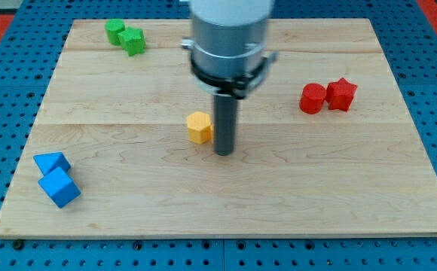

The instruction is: Move the yellow hexagon to the top center of the board

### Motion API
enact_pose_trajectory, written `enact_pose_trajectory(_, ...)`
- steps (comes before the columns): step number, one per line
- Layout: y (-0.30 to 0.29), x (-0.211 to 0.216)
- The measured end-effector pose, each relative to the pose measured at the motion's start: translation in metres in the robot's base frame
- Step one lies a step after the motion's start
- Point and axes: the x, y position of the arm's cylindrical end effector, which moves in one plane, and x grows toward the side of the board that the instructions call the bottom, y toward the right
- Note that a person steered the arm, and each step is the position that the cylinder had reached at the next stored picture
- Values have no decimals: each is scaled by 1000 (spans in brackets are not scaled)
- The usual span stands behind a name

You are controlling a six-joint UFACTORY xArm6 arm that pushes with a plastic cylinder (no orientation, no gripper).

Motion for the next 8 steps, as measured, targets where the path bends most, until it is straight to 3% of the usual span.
enact_pose_trajectory(2, -43, -24)
enact_pose_trajectory(4, -23, -108)
enact_pose_trajectory(6, 20, -224)
enact_pose_trajectory(7, 34, -247)
enact_pose_trajectory(8, 81, -203)
